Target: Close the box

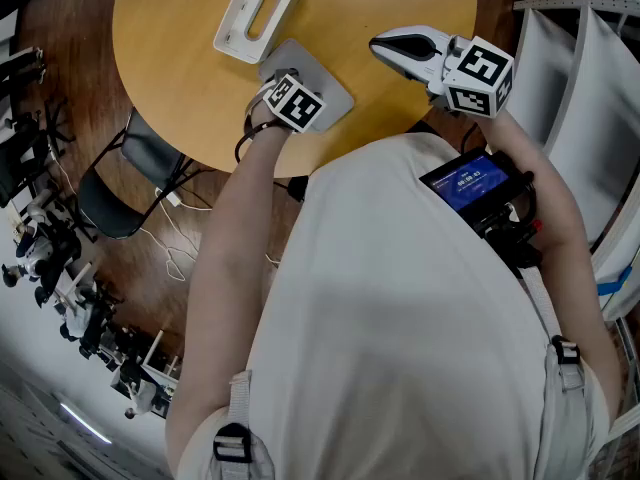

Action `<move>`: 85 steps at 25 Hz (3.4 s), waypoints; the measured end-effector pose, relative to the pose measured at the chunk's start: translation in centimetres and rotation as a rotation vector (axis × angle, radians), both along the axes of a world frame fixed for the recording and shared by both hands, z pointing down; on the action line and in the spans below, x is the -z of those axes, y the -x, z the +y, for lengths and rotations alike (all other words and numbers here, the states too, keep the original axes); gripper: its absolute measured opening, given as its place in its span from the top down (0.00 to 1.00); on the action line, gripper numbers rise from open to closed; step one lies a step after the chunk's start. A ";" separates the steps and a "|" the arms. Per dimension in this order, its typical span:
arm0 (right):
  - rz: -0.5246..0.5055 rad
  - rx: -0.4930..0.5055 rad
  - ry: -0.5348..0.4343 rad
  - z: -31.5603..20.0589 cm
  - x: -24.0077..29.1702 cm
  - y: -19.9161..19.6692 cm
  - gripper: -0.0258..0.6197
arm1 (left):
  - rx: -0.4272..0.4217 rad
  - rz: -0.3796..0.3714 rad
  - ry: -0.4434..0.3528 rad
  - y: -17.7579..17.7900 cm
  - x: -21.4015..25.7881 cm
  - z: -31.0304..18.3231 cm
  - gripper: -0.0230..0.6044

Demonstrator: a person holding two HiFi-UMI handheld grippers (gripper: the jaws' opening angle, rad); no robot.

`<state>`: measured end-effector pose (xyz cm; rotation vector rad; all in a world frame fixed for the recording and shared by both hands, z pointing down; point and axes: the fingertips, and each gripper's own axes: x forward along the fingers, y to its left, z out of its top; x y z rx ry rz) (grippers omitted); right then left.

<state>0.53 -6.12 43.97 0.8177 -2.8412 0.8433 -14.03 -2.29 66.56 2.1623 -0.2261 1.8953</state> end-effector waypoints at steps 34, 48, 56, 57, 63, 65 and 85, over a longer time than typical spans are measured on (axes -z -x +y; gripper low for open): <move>-0.037 -0.003 -0.022 0.4 0.3 0.2 0.96 | -0.400 -0.017 -0.189 4.1 12.8 -10.5 0.53; -0.051 0.000 0.012 0.3 0.5 0.4 0.96 | -0.321 0.024 -0.172 3.4 13.5 -12.2 0.53; -0.061 0.007 0.022 0.3 0.6 0.8 0.96 | -0.360 0.020 -0.164 3.4 13.8 -13.4 0.53; -0.060 0.006 0.025 0.3 0.5 0.8 0.96 | -0.380 0.015 -0.162 3.5 13.7 -13.6 0.53; -0.063 -0.024 0.046 0.5 -0.3 -0.1 0.96 | -0.605 -0.037 -0.123 4.2 12.8 -15.7 0.53; -0.063 -0.039 0.057 0.6 -0.6 -0.4 0.96 | -0.700 -0.073 -0.117 4.5 12.9 -16.8 0.53; -0.053 -0.126 0.115 1.5 -2.1 -2.3 0.96 | -1.272 -0.113 -0.024 1.5 9.7 -17.2 0.53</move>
